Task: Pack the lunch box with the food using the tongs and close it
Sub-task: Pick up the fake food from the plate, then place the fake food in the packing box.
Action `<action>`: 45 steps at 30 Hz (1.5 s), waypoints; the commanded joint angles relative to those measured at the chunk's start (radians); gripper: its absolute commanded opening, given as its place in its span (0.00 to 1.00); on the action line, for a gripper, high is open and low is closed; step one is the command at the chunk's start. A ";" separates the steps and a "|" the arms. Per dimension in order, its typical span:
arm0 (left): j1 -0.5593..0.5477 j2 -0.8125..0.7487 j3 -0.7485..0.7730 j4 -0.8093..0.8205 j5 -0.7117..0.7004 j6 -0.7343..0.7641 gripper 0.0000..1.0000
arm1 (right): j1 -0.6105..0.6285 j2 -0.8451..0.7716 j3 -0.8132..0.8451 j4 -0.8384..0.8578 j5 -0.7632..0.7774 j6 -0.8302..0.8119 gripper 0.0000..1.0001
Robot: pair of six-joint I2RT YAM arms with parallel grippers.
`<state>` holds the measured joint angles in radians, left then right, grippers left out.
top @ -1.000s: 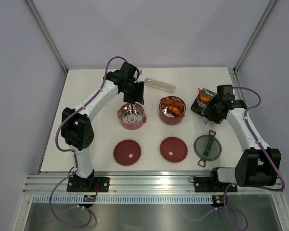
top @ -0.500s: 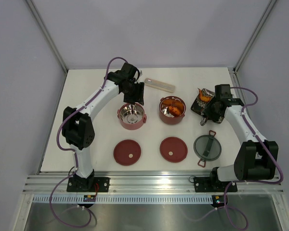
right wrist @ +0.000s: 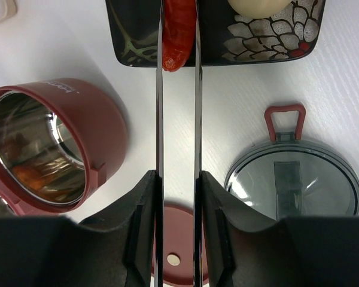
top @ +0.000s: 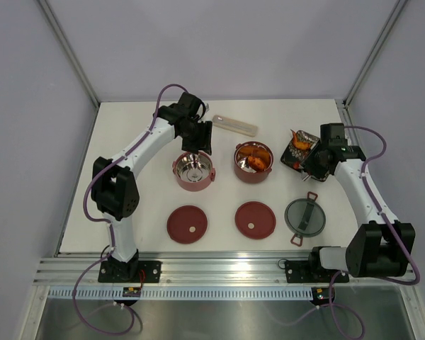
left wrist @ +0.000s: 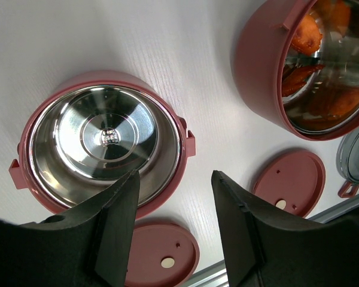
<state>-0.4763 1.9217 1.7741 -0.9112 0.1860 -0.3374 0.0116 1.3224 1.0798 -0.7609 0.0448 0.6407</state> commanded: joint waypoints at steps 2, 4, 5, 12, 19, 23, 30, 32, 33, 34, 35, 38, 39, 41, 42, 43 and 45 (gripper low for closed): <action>-0.002 0.016 0.028 0.043 0.026 0.001 0.54 | -0.004 -0.063 0.065 -0.021 0.046 -0.018 0.00; -0.007 0.045 0.041 0.040 0.035 -0.002 0.53 | -0.004 -0.071 0.066 -0.023 0.050 -0.019 0.00; -0.008 0.054 0.044 0.038 0.039 -0.003 0.53 | -0.004 -0.072 0.072 -0.028 0.050 -0.019 0.00; -0.024 0.114 0.077 0.046 0.058 -0.025 0.53 | -0.004 -0.081 0.100 -0.040 0.056 -0.038 0.00; -0.039 0.151 0.110 0.037 0.061 -0.028 0.53 | -0.004 -0.120 0.215 -0.092 0.023 -0.093 0.00; -0.039 0.152 0.119 0.034 0.061 -0.031 0.53 | -0.001 -0.115 0.282 -0.127 -0.040 -0.128 0.00; -0.032 0.132 0.143 0.034 0.096 -0.041 0.53 | 0.160 -0.046 0.408 -0.204 -0.080 -0.173 0.00; -0.027 0.122 0.148 0.035 0.101 -0.049 0.54 | 0.201 -0.028 0.425 -0.210 -0.082 -0.174 0.00; -0.018 0.111 0.148 0.037 0.098 -0.051 0.54 | 0.233 -0.016 0.424 -0.204 -0.082 -0.171 0.00; -0.010 0.105 0.154 0.034 0.093 -0.058 0.54 | 0.247 -0.009 0.420 -0.198 -0.083 -0.170 0.00; 0.010 0.100 0.154 0.034 0.090 -0.063 0.54 | 0.258 -0.005 0.417 -0.192 -0.091 -0.167 0.00; 0.048 0.070 0.153 0.034 0.084 -0.077 0.54 | 0.304 0.020 0.404 -0.176 -0.102 -0.162 0.00; 0.073 0.062 0.151 0.035 0.081 -0.078 0.54 | 0.317 0.034 0.399 -0.173 -0.102 -0.161 0.00; 0.102 0.034 0.139 0.037 0.070 -0.083 0.54 | 0.347 0.047 0.384 -0.160 -0.106 -0.154 0.00; 0.110 0.027 0.134 0.040 0.069 -0.083 0.54 | 0.363 0.060 0.372 -0.150 -0.106 -0.153 0.00; 0.116 0.011 0.127 0.043 0.067 -0.086 0.54 | 0.370 0.066 0.365 -0.143 -0.106 -0.150 0.00; 0.126 -0.003 0.104 0.052 0.064 -0.087 0.55 | 0.379 0.084 0.350 -0.124 -0.108 -0.144 0.00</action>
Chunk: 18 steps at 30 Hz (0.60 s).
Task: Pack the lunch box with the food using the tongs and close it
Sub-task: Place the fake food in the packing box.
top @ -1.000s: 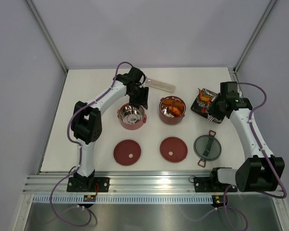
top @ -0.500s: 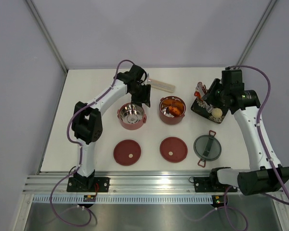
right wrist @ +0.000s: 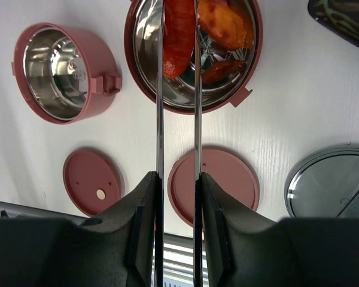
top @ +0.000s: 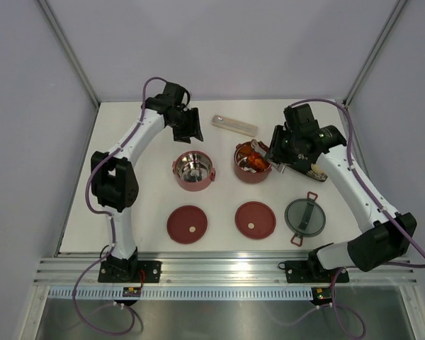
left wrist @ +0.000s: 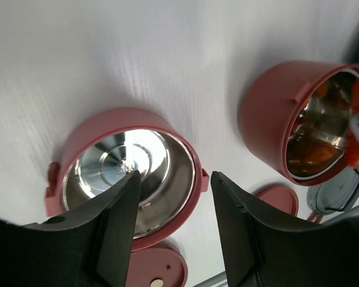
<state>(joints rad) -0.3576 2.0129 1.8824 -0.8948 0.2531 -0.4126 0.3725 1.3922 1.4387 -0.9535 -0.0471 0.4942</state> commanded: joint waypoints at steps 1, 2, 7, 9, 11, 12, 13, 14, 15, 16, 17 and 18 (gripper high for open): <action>0.009 -0.101 -0.011 0.037 -0.003 -0.015 0.55 | 0.025 0.024 -0.009 0.071 -0.016 0.006 0.00; 0.009 -0.103 -0.015 0.037 -0.005 -0.017 0.55 | 0.028 0.039 -0.009 0.071 -0.013 0.007 0.02; 0.012 -0.111 -0.049 0.031 -0.037 -0.031 0.56 | 0.040 0.071 -0.001 0.068 -0.004 0.003 0.20; 0.023 -0.118 -0.061 0.028 -0.051 -0.034 0.57 | 0.043 0.073 0.002 0.064 0.006 0.001 0.32; 0.037 -0.128 -0.083 0.031 -0.066 -0.037 0.57 | 0.043 0.065 0.000 0.061 0.015 0.003 0.44; 0.042 -0.137 -0.091 0.030 -0.072 -0.037 0.57 | 0.043 0.064 0.002 0.058 0.018 0.003 0.46; 0.045 -0.140 -0.117 0.030 -0.084 -0.034 0.58 | 0.043 0.064 0.002 0.056 0.023 0.001 0.48; 0.054 -0.141 -0.127 0.030 -0.106 -0.034 0.59 | 0.043 0.057 0.002 0.055 0.026 0.003 0.50; 0.058 -0.138 -0.137 0.013 -0.118 -0.031 0.59 | 0.043 0.056 -0.001 0.056 0.027 0.003 0.52; 0.063 -0.137 -0.143 -0.001 -0.135 -0.032 0.60 | 0.043 0.054 -0.003 0.056 0.033 0.001 0.54; 0.072 -0.137 -0.169 -0.013 -0.178 -0.032 0.60 | 0.045 0.051 -0.003 0.056 0.035 0.001 0.55; 0.078 -0.154 -0.190 -0.012 -0.196 -0.035 0.60 | 0.043 0.051 -0.003 0.055 0.036 0.000 0.55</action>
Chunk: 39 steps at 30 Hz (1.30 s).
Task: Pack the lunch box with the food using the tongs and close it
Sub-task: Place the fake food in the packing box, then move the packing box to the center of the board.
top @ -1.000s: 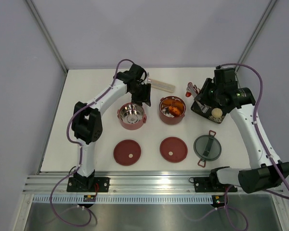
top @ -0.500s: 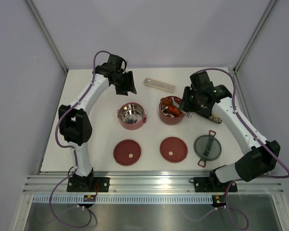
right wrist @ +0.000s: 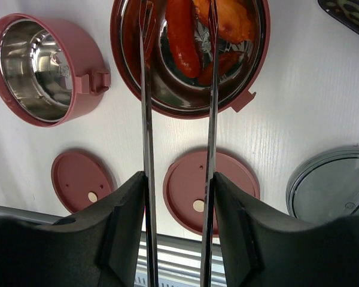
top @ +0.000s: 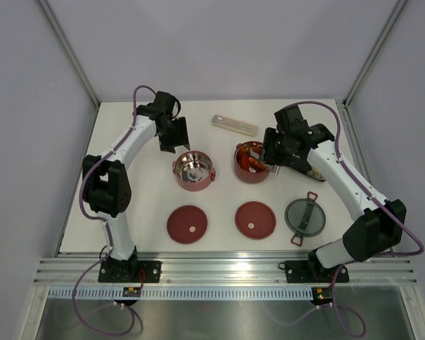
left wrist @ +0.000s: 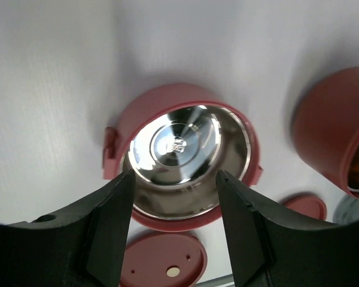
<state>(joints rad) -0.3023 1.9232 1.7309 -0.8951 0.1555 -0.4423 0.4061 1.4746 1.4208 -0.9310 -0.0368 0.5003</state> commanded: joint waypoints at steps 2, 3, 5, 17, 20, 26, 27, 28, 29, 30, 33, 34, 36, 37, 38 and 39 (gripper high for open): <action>0.048 -0.098 -0.127 0.022 -0.135 -0.030 0.60 | 0.010 -0.033 0.017 0.034 0.029 -0.011 0.54; 0.060 -0.119 -0.158 0.034 -0.149 -0.044 0.59 | 0.010 -0.033 0.021 0.034 0.029 -0.012 0.53; 0.095 -0.185 -0.223 0.076 -0.186 -0.087 0.57 | 0.010 -0.040 0.029 0.032 0.032 -0.016 0.46; 0.134 -0.239 -0.504 0.171 -0.169 -0.164 0.33 | 0.007 -0.128 0.067 0.046 0.288 0.030 0.15; 0.118 -0.227 -0.545 0.223 -0.174 -0.173 0.25 | -0.032 -0.126 0.090 -0.009 0.348 0.030 0.13; 0.019 -0.149 -0.476 0.251 -0.140 -0.173 0.24 | -0.199 -0.165 0.052 -0.040 0.316 -0.019 0.14; 0.003 -0.139 -0.459 0.251 -0.146 -0.173 0.24 | -0.261 -0.166 0.044 -0.045 0.290 -0.037 0.15; -0.020 -0.119 -0.444 0.249 -0.151 -0.173 0.24 | -0.286 -0.172 0.035 -0.051 0.285 -0.046 0.16; -0.029 -0.110 -0.415 0.246 -0.152 -0.171 0.24 | -0.306 -0.175 0.018 -0.063 0.288 -0.052 0.19; -0.038 -0.101 -0.401 0.245 -0.151 -0.168 0.24 | -0.325 -0.177 0.009 -0.066 0.290 -0.063 0.20; -0.057 -0.079 -0.357 0.234 -0.152 -0.162 0.24 | -0.377 -0.188 -0.036 -0.068 0.290 -0.068 0.27; -0.058 -0.078 -0.349 0.228 -0.151 -0.159 0.24 | -0.397 -0.191 -0.048 -0.065 0.284 -0.068 0.29; -0.058 -0.081 -0.331 0.222 -0.158 -0.150 0.24 | -0.430 -0.192 -0.082 -0.054 0.265 -0.068 0.35; -0.058 -0.084 -0.326 0.213 -0.186 -0.145 0.24 | -0.438 -0.192 -0.092 -0.051 0.262 -0.068 0.37; -0.057 -0.092 -0.321 0.209 -0.191 -0.142 0.24 | -0.450 -0.191 -0.111 -0.043 0.259 -0.069 0.39; -0.058 -0.096 -0.317 0.203 -0.197 -0.131 0.24 | -0.455 -0.189 -0.118 -0.043 0.259 -0.074 0.41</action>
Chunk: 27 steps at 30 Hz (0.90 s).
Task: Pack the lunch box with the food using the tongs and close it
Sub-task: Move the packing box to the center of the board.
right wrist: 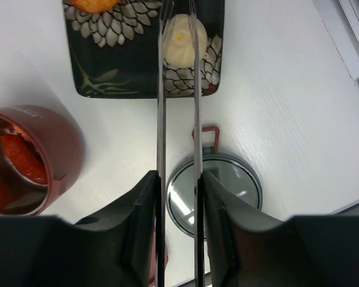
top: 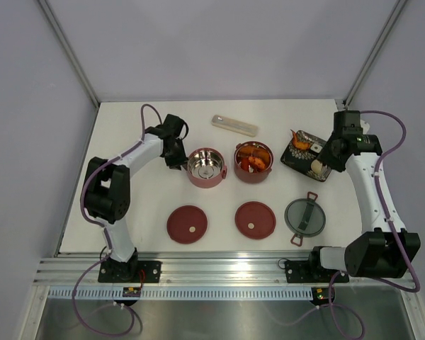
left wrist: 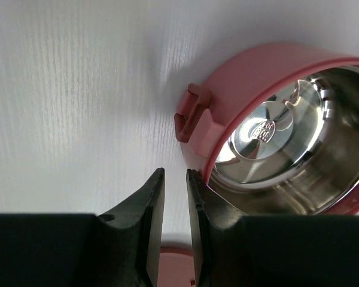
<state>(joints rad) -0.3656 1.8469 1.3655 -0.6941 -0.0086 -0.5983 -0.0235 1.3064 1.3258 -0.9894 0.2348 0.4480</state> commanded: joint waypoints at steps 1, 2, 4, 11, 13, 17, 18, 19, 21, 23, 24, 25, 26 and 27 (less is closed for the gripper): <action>0.007 -0.024 0.053 -0.004 -0.047 0.029 0.24 | -0.029 -0.013 -0.030 0.017 -0.011 -0.025 0.44; 0.005 -0.031 0.053 -0.010 -0.054 0.032 0.25 | -0.033 -0.012 -0.042 0.020 -0.009 -0.026 0.45; 0.008 -0.049 0.058 -0.019 -0.080 0.041 0.25 | -0.038 -0.004 -0.054 0.023 -0.006 -0.032 0.47; 0.028 -0.095 0.052 -0.024 -0.106 0.055 0.25 | -0.043 0.005 -0.074 0.040 -0.012 -0.037 0.52; 0.034 -0.101 0.052 -0.022 -0.108 0.057 0.25 | -0.043 0.002 -0.077 0.047 -0.032 -0.037 0.52; 0.047 -0.097 0.060 -0.028 -0.111 0.060 0.26 | -0.041 0.001 -0.082 0.054 -0.055 -0.037 0.53; 0.050 -0.095 0.064 -0.030 -0.111 0.061 0.26 | -0.042 0.001 -0.082 0.057 -0.060 -0.040 0.54; 0.054 -0.097 0.067 -0.031 -0.113 0.063 0.26 | -0.043 0.001 -0.086 0.060 -0.060 -0.040 0.54; 0.059 -0.097 0.075 -0.033 -0.114 0.063 0.26 | -0.043 0.004 -0.088 0.058 -0.066 -0.048 0.54; 0.059 -0.097 0.079 -0.035 -0.114 0.065 0.26 | -0.043 0.008 -0.091 0.060 -0.068 -0.052 0.54; 0.060 -0.097 0.084 -0.036 -0.114 0.065 0.26 | -0.043 0.011 -0.092 0.061 -0.075 -0.051 0.55; 0.062 -0.097 0.086 -0.036 -0.114 0.065 0.26 | -0.043 0.016 -0.096 0.069 -0.077 -0.051 0.56; 0.060 -0.097 0.087 -0.038 -0.114 0.061 0.26 | -0.043 0.016 -0.097 0.070 -0.080 -0.052 0.56; 0.062 -0.097 0.087 -0.038 -0.114 0.063 0.27 | -0.043 0.020 -0.100 0.074 -0.086 -0.051 0.56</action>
<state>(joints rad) -0.3080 1.7870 1.4086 -0.7395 -0.0925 -0.5472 -0.0620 1.3167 1.2308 -0.9600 0.1699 0.4141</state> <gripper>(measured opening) 0.264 0.557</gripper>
